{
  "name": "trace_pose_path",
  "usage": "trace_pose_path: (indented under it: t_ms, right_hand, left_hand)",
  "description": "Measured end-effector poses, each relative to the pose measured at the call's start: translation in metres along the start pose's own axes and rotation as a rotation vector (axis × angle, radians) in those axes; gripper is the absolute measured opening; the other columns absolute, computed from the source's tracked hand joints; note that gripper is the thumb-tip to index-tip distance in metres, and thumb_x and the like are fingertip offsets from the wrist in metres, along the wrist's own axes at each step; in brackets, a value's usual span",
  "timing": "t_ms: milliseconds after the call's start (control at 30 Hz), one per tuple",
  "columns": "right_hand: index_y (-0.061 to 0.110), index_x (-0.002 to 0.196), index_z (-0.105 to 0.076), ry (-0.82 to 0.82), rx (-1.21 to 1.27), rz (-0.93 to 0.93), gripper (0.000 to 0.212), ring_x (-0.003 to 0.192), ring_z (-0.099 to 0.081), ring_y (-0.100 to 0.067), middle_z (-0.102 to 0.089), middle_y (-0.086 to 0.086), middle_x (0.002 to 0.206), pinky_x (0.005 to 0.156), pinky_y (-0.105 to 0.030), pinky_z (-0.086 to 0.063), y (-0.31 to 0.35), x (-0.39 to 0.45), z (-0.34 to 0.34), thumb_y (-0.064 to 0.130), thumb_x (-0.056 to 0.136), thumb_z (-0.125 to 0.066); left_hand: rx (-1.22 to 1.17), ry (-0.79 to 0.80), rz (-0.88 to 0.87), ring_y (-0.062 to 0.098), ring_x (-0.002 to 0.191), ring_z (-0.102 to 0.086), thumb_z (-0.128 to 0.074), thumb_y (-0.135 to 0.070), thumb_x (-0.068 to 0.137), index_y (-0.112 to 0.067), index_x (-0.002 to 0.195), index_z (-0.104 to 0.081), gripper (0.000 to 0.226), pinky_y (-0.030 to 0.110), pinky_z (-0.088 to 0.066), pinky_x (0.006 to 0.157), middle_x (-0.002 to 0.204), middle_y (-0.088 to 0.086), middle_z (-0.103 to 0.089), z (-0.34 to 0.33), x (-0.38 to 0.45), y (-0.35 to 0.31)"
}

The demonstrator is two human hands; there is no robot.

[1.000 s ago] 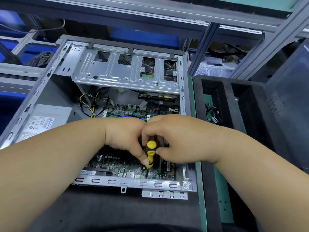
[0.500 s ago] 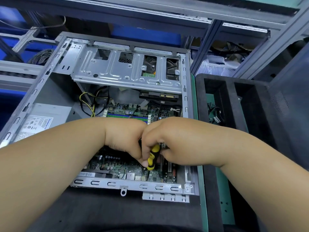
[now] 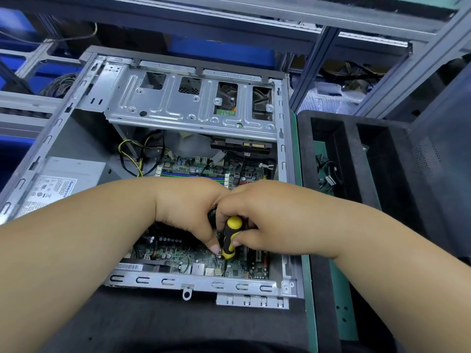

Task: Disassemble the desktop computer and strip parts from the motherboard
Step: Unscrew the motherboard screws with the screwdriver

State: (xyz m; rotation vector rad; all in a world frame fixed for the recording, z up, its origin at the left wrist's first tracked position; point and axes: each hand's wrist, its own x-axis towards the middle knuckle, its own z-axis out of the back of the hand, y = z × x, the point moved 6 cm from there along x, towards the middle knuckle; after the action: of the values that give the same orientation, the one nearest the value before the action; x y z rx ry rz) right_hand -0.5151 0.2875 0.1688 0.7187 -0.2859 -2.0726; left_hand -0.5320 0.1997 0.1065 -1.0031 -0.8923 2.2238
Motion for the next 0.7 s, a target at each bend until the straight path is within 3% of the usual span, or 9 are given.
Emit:
trace_pose_path:
  t_ms: [100, 233, 333, 400, 467, 600, 700]
  right_hand:
    - [0.024, 0.11, -0.065, -0.011, 0.013, -0.01, 0.023, 0.084, -0.044, -0.006, -0.05, 0.014, 0.094, 0.078, -0.031, -0.042, -0.004, -0.002, 0.002, 0.024, 0.088, -0.07]
    - [0.025, 0.112, -0.066, -0.037, 0.023, -0.009, 0.025, 0.075, -0.039, -0.002, -0.054, 0.012, 0.097, 0.076, -0.025, -0.041, -0.006, -0.004, 0.005, 0.026, 0.087, -0.072]
    - [0.024, 0.11, -0.068, -0.101, 0.059, 0.001, 0.024, 0.075, -0.046, 0.005, -0.057, 0.013, 0.097, 0.074, -0.016, -0.04, -0.008, -0.009, 0.016, 0.026, 0.086, -0.073]
    - [0.024, 0.107, -0.069, -0.185, 0.089, 0.017, 0.022, 0.081, -0.05, 0.003, -0.06, 0.012, 0.096, 0.078, -0.019, -0.043, -0.011, -0.014, 0.029, 0.025, 0.085, -0.074]
    - [0.022, 0.104, -0.069, -0.292, 0.145, 0.018, 0.019, 0.084, -0.054, -0.001, -0.061, 0.012, 0.093, 0.079, -0.027, -0.046, -0.015, -0.021, 0.042, 0.023, 0.085, -0.075]
    - [0.02, 0.101, -0.069, -0.49, 0.212, 0.009, 0.016, 0.085, -0.058, -0.009, -0.06, 0.011, 0.089, 0.078, -0.034, -0.049, -0.023, -0.035, 0.06, 0.02, 0.086, -0.074]
    - [0.021, 0.1, -0.068, -0.594, 0.261, -0.005, 0.014, 0.081, -0.059, -0.012, -0.059, 0.009, 0.087, 0.075, -0.036, -0.051, -0.027, -0.046, 0.067, 0.019, 0.087, -0.073]
  left_hand:
    - [0.037, -0.024, 0.006, -0.008, 0.072, -0.056, -0.089, -0.028, 0.063, -0.034, 0.081, -0.061, 0.034, 0.006, -0.038, 0.063, 0.077, -0.029, -0.061, 0.002, 0.001, 0.004]
    - [0.078, -0.032, 0.039, -0.001, 0.076, -0.058, -0.088, -0.032, 0.063, -0.027, 0.091, -0.066, 0.036, 0.018, -0.047, 0.072, 0.083, -0.02, -0.064, 0.002, 0.002, 0.009]
    - [0.07, -0.018, 0.02, -0.003, 0.081, -0.058, -0.087, -0.035, 0.064, -0.044, 0.083, -0.062, 0.033, 0.017, -0.047, 0.076, 0.085, -0.026, -0.063, 0.002, 0.0, 0.006]
    - [0.067, 0.001, -0.009, -0.006, 0.085, -0.057, -0.087, -0.035, 0.065, -0.052, 0.08, -0.058, 0.037, 0.014, -0.044, 0.078, 0.09, -0.03, -0.062, 0.001, -0.002, 0.003]
    - [0.031, 0.009, -0.041, -0.009, 0.093, -0.057, -0.087, -0.033, 0.066, -0.048, 0.088, -0.064, 0.036, 0.014, -0.042, 0.084, 0.097, -0.031, -0.062, 0.001, -0.003, -0.001]
    - [0.032, -0.03, -0.054, 0.002, 0.111, -0.056, -0.087, -0.037, 0.065, -0.037, 0.107, -0.068, 0.046, 0.031, -0.041, 0.102, 0.109, -0.021, -0.064, 0.006, -0.006, -0.003]
    - [0.134, -0.137, -0.034, 0.002, 0.116, -0.047, -0.086, -0.044, 0.063, -0.041, 0.108, -0.066, 0.049, 0.031, -0.037, 0.104, 0.111, -0.023, -0.057, 0.015, -0.011, 0.002]
